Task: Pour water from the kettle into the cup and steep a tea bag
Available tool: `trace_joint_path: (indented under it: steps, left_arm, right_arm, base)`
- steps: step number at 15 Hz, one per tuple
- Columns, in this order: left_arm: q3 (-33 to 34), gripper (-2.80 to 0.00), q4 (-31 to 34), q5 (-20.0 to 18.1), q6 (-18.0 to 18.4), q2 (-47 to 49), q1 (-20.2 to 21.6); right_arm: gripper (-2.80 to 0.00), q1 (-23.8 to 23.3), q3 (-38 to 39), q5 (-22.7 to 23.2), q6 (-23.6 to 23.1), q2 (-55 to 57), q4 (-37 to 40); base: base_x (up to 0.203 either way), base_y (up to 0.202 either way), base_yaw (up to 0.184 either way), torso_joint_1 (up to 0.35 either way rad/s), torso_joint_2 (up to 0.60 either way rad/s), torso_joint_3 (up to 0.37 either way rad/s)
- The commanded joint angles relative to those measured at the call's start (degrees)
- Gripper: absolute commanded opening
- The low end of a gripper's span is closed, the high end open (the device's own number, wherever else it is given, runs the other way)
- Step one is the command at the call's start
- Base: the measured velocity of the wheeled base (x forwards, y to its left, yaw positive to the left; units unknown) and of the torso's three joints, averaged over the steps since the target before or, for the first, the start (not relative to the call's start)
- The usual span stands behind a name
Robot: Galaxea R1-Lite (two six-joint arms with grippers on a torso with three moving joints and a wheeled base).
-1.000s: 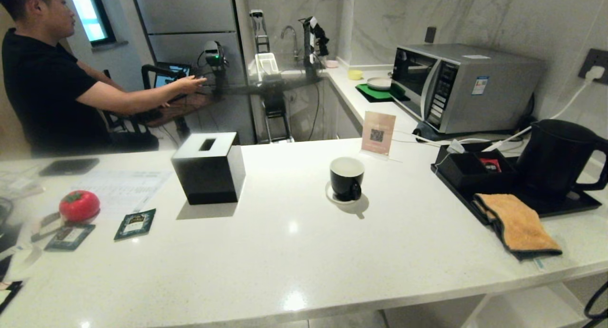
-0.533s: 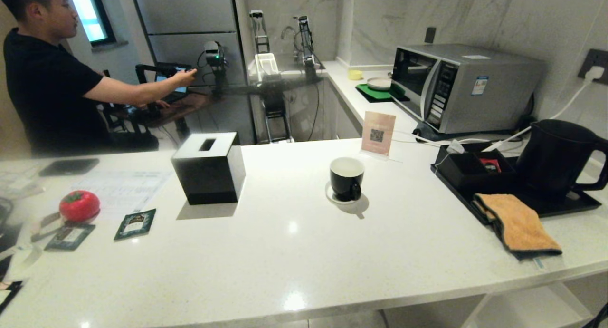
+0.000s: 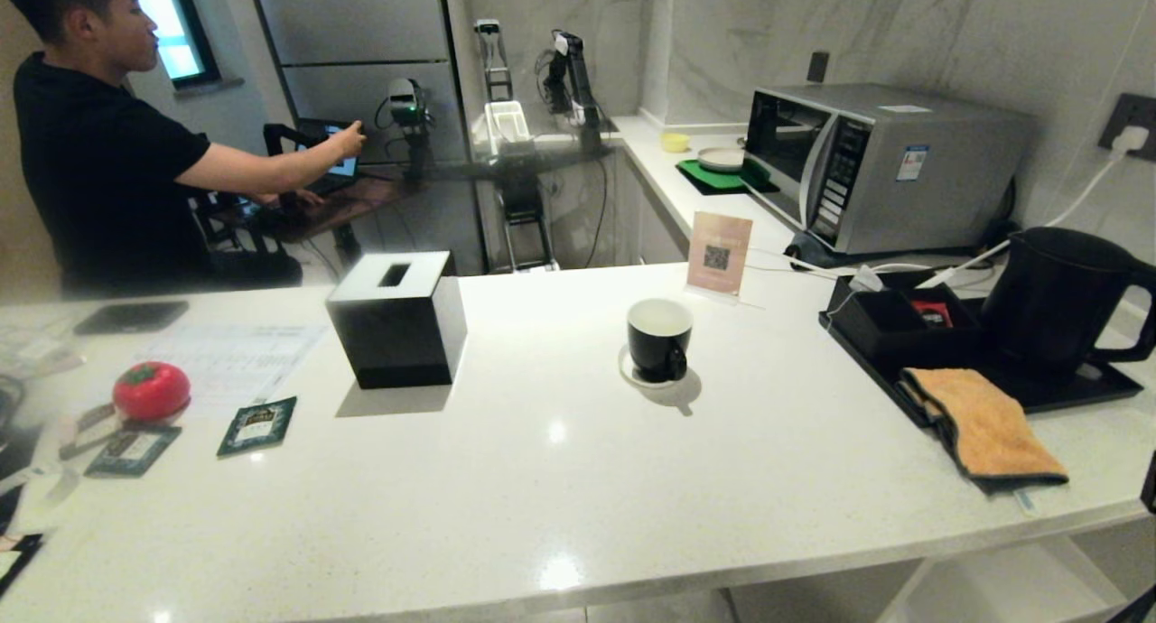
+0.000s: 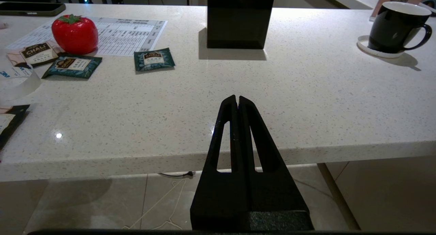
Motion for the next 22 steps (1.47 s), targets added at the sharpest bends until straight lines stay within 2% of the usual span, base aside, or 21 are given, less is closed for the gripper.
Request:
trace_joint_path:
  steps: [1, 5, 9, 12, 14, 17, 22]
  left_arm:
    - [0.00, -2.80, -0.02, 0.02, -0.04, 0.09, 0.01]
    - [0.00, -2.80, -0.02, 0.02, -0.04, 0.09, 0.01]
    - [0.00, -2.80, -0.02, 0.02, -0.04, 0.06, 0.01]
    - [0.00, -2.80, -0.02, 0.02, -0.04, 0.02, 0.01]
    - [0.00, -2.80, -0.02, 0.02, -0.04, 0.09, 0.01]
    - [0.00, -2.80, -0.02, 0.02, -0.04, 0.04, 0.01]
    - [0.00, -2.80, -0.02, 0.02, -0.04, 0.09, 0.01]
  right_arm:
    - [-2.80, 3.83, 1.19, -0.06, 0.07, -2.86, 1.13]
    - [-2.80, 9.26, 1.80, -0.22, 0.17, -7.14, 4.85]
    - [-2.80, 10.12, 2.10, -0.15, 0.23, -10.82, 6.92]
    - [-2.80, 15.05, 2.10, -0.15, 0.34, -15.99, 11.08]
    - [-2.80, 17.99, 2.10, -0.15, 0.63, -21.01, 15.85]
    - [-2.80, 19.73, 2.10, -0.16, 1.97, -31.99, 24.73]
    - [-2.80, 20.05, 2.10, -0.35, 2.54, -55.44, 47.10]
  base:
    - [0.000, 0.000, 0.000, 0.000, 0.00, 0.000]
    - [0.000, 0.000, 0.000, 0.000, 0.00, 0.000]
    - [0.000, 0.000, 0.000, 0.000, 0.00, 0.000]
    - [0.000, 0.000, 0.000, 0.000, 0.00, 0.000]
    - [0.000, 0.000, 0.000, 0.000, 0.00, 0.000]
    - [0.000, 0.000, 0.000, 0.000, 0.00, 0.000]
    - [0.000, 0.000, 0.000, 0.000, 0.00, 0.000]
